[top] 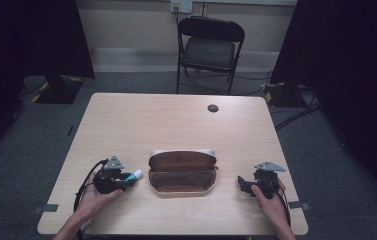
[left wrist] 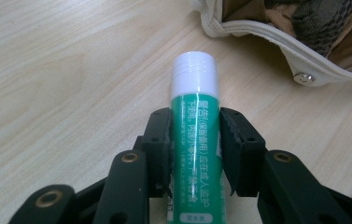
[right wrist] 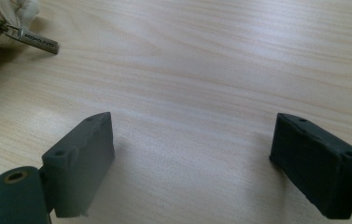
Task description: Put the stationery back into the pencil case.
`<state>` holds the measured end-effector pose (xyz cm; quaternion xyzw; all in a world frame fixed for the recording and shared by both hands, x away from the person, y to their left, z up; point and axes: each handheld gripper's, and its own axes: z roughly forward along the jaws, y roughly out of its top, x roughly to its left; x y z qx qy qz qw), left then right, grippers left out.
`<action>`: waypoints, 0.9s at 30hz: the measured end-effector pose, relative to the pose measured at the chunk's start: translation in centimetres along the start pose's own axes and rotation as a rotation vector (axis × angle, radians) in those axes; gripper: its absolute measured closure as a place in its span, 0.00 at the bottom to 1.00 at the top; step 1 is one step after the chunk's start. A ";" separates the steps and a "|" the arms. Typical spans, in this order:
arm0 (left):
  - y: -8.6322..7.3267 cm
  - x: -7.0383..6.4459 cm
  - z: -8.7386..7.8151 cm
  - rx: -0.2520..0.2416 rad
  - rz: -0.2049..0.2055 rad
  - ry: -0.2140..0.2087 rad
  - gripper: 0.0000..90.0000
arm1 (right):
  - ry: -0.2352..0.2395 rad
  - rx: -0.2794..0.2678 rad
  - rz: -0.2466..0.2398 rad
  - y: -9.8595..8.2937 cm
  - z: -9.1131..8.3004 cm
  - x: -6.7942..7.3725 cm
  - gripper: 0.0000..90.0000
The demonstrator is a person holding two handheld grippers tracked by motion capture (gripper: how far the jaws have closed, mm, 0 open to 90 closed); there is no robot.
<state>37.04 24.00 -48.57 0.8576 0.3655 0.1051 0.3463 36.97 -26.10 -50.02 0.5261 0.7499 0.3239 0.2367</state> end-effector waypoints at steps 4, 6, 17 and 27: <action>0.0 0.0 0.0 -0.001 0.008 -0.004 0.73 | 0.000 0.000 -0.001 0.0 0.0 0.0 0.14; 0.0 -0.1 0.0 -0.001 0.011 -0.002 0.72 | -0.002 0.000 0.001 0.0 0.0 0.0 0.14; 0.3 -0.2 0.3 0.010 0.030 0.019 0.73 | -0.004 -0.001 0.001 0.0 0.0 0.0 0.14; 0.3 0.7 0.2 -0.008 -0.023 -0.019 0.73 | -0.004 -0.002 0.001 0.0 0.0 0.0 0.14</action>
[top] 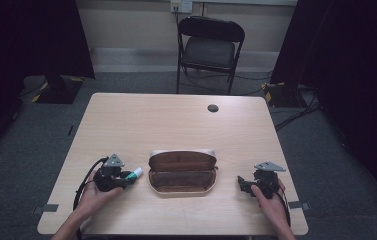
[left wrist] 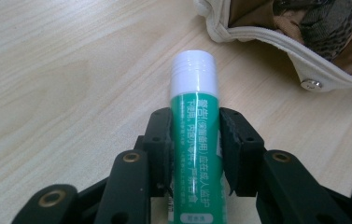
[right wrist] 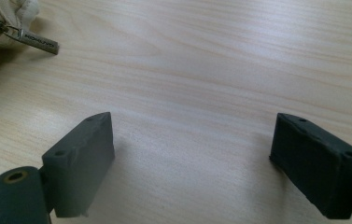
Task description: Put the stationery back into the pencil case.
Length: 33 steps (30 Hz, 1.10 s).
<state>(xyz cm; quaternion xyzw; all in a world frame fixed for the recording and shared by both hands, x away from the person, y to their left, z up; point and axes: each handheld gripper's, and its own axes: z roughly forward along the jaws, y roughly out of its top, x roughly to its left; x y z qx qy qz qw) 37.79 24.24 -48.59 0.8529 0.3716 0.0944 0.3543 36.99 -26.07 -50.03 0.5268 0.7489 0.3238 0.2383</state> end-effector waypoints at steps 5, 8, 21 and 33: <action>0.3 0.5 -0.6 -0.051 -0.011 0.009 0.73 | 0.000 0.000 0.000 0.0 0.0 0.0 0.14; 0.5 0.6 -1.1 -0.101 -0.023 0.000 0.73 | 0.004 0.001 -0.001 0.0 0.0 0.0 0.14; 1.2 -0.6 -3.6 -0.241 -0.014 -0.053 0.73 | 0.004 0.001 -0.002 0.0 0.0 0.0 0.14; 1.6 -2.8 -5.5 -0.308 0.038 -0.072 0.73 | 0.004 0.002 -0.001 0.0 0.0 0.0 0.14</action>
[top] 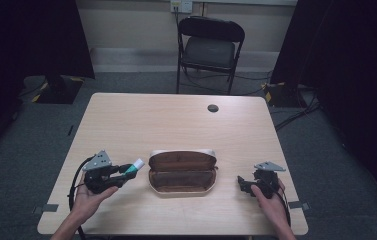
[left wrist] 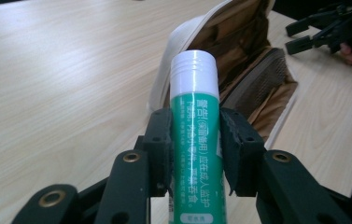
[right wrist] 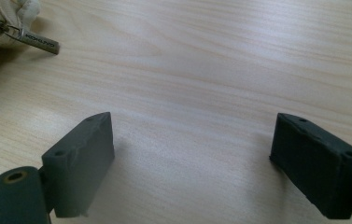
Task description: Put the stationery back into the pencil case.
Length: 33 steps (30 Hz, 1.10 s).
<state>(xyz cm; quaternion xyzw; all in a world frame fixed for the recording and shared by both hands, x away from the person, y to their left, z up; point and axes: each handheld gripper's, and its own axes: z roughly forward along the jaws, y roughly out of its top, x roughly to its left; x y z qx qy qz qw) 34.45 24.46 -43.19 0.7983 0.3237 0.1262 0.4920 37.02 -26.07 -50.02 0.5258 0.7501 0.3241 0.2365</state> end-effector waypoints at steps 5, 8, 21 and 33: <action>1.0 -1.2 -0.4 -0.035 0.037 -0.024 0.73 | 0.001 -0.001 -0.004 0.1 0.1 0.0 0.13; 1.5 -1.8 -0.5 -0.042 0.061 -0.033 0.73 | 0.002 -0.001 -0.003 0.1 0.1 0.0 0.13; 2.2 -3.1 0.7 -0.019 0.089 -0.063 0.73 | 0.002 -0.001 -0.003 0.1 0.1 0.0 0.14; 3.4 -4.2 1.3 -0.018 0.131 -0.074 0.73 | 0.003 -0.001 -0.004 0.1 0.1 0.0 0.14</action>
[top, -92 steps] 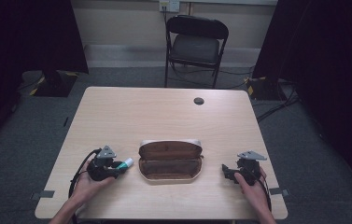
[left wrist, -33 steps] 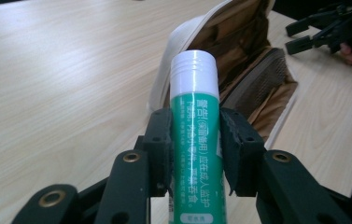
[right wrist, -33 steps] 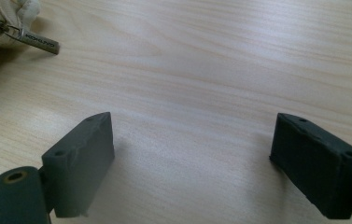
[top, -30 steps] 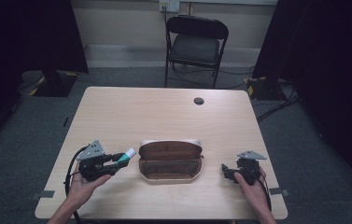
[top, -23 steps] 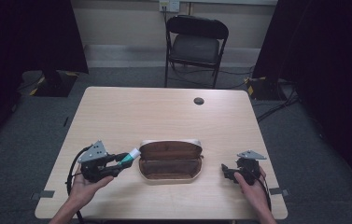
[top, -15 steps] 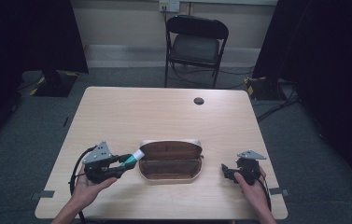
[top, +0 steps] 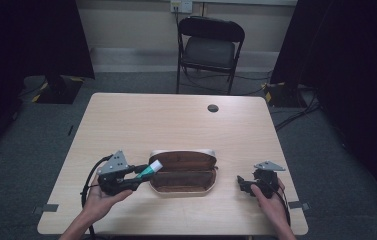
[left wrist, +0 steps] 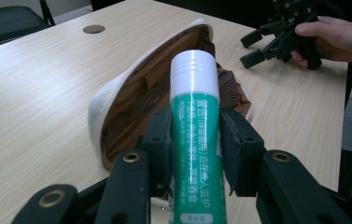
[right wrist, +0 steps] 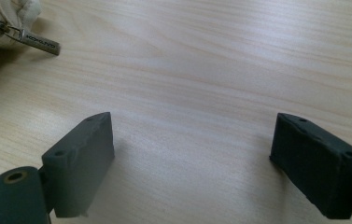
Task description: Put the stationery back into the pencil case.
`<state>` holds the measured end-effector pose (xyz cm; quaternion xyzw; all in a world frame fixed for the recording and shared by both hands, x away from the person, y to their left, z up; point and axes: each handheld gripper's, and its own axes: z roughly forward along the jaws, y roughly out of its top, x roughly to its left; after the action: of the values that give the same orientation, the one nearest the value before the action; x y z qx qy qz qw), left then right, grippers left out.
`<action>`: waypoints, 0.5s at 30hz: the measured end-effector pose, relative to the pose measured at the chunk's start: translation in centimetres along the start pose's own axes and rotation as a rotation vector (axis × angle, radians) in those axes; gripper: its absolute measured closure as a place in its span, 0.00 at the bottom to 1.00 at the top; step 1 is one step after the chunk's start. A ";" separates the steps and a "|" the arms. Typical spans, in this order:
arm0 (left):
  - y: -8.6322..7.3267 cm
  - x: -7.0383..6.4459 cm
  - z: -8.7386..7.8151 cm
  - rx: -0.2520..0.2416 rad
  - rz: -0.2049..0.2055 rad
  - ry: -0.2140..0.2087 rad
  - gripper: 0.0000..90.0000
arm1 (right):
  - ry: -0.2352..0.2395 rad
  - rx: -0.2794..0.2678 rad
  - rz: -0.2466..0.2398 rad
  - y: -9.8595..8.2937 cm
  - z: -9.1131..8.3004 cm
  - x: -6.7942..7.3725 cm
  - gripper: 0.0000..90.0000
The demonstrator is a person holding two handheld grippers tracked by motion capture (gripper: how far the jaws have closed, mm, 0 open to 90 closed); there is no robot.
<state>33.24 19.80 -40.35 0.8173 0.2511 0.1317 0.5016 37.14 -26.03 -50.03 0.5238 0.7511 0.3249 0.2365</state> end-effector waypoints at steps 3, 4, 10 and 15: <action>0.5 -0.4 1.1 0.017 0.017 -0.018 0.73 | 0.000 0.000 0.000 0.0 0.0 0.0 0.13; 0.6 -0.5 1.4 0.020 0.014 -0.023 0.73 | 0.001 0.001 -0.001 0.0 0.0 0.0 0.13; 1.4 -0.7 2.6 0.054 0.043 -0.036 0.73 | 0.001 0.001 -0.002 0.0 0.0 0.0 0.13; 2.1 -0.6 3.7 0.075 0.050 -0.049 0.73 | 0.001 0.001 -0.002 0.0 0.0 0.0 0.13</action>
<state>35.10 15.87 -40.16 0.8446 0.2231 0.1147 0.4730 37.18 -26.02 -50.04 0.5230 0.7518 0.3248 0.2362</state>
